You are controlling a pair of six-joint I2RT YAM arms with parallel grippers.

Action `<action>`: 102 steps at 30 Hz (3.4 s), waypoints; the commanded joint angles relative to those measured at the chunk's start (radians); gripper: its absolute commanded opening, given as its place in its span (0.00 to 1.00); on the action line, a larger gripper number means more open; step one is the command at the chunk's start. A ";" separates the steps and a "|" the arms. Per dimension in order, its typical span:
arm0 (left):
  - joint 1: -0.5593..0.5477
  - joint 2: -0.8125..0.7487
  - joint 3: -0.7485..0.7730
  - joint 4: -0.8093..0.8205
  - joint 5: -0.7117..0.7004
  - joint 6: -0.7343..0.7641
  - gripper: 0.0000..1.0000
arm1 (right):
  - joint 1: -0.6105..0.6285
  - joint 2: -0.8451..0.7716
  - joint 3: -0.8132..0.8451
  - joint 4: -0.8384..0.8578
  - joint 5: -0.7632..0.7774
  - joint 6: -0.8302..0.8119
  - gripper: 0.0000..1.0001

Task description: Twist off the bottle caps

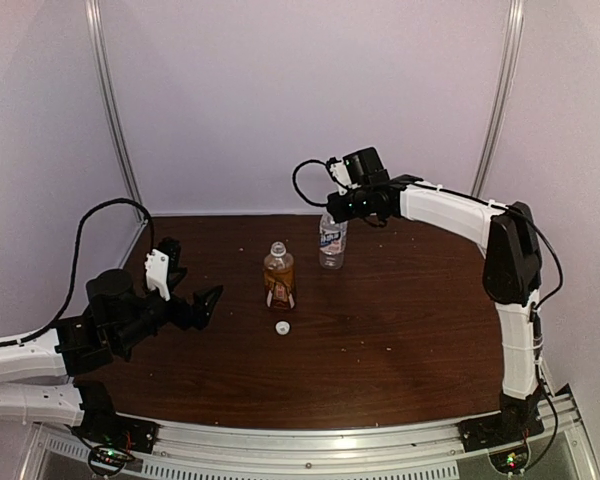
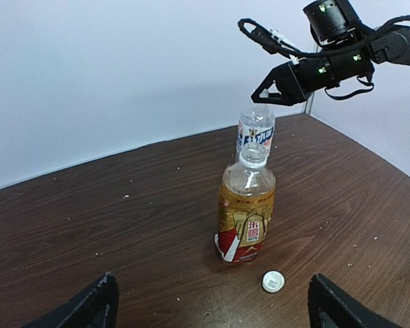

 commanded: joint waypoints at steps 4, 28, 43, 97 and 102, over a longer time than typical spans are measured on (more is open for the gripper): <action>0.001 0.003 0.016 0.025 -0.007 0.001 0.98 | -0.007 -0.058 -0.012 -0.005 0.001 -0.015 0.06; -0.007 0.284 0.314 0.103 0.600 0.118 0.98 | 0.273 -0.627 -0.211 -0.273 -0.325 -0.090 0.00; -0.020 0.453 0.447 0.097 0.721 0.188 0.96 | 0.359 -0.561 -0.183 -0.154 -0.487 0.004 0.00; -0.020 0.399 0.352 0.177 0.771 0.160 0.35 | 0.393 -0.597 -0.388 0.208 -0.524 0.191 0.60; -0.021 0.393 0.354 0.178 0.761 0.159 0.35 | 0.396 -0.594 -0.401 0.216 -0.532 0.198 0.53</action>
